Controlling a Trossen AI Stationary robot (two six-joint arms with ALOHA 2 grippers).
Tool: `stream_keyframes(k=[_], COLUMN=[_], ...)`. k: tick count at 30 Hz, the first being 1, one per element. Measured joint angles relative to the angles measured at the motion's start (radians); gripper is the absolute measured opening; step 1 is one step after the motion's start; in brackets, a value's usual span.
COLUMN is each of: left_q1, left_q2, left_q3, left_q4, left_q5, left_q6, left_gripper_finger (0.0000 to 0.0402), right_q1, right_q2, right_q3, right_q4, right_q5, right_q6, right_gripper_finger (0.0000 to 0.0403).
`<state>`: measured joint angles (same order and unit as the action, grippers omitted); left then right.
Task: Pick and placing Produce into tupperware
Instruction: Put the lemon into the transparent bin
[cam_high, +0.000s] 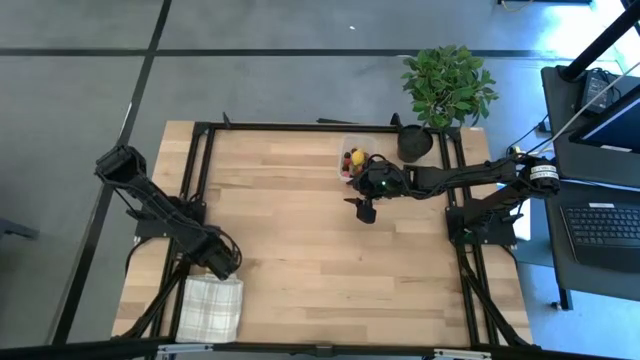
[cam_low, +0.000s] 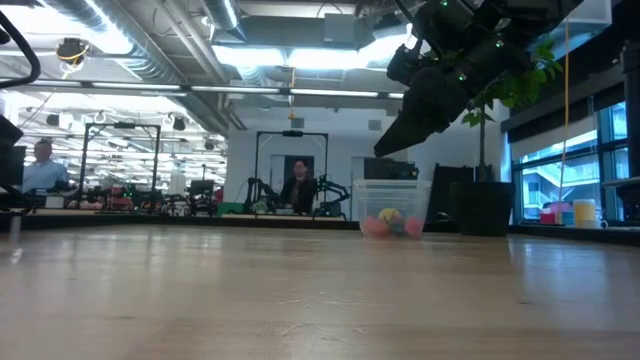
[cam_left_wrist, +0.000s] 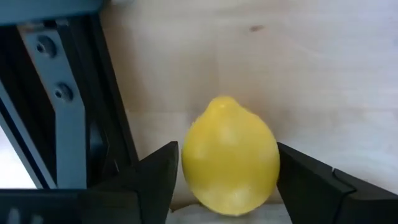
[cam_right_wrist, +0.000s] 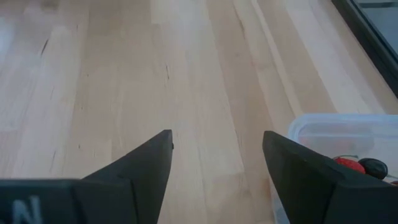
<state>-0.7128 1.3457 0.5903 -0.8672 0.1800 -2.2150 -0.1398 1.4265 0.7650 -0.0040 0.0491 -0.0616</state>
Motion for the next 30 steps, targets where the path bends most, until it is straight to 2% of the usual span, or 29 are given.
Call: stream_keyframes(k=[11,14,17,23,26,30], left_q1=[0.0,0.0,0.0,0.03,0.057,0.105], left_q2=[0.0,0.0,-0.001,-0.018,-0.049,-0.095], left_q3=[0.0,0.001,0.003,0.001,-0.001,0.0], left_q4=[-0.012,-0.012,-0.013,-0.001,0.023,0.074], left_q5=[-0.013,-0.018,-0.075,-0.291,-0.455,-0.718], left_q6=[0.005,0.038,0.109,0.296,0.393,0.627], left_gripper_finger=[0.0206,0.0205,0.0205,0.0205,0.0205,0.0205], right_q1=[0.0,0.0,0.0,0.0,0.0,0.0], right_q2=[0.0,0.0,0.0,0.0,0.0,0.0], right_q3=[0.0,0.0,0.0,0.0,0.0,0.004], right_q4=[0.0,0.0,0.001,0.02,0.079,0.161], right_q5=[0.0,0.0,0.0,0.0,0.001,-0.001], right_q6=[-0.003,-0.003,-0.003,0.048,0.137,0.205], right_gripper_finger=[0.0252,0.0252,0.0252,0.0252,0.0252,0.0252])
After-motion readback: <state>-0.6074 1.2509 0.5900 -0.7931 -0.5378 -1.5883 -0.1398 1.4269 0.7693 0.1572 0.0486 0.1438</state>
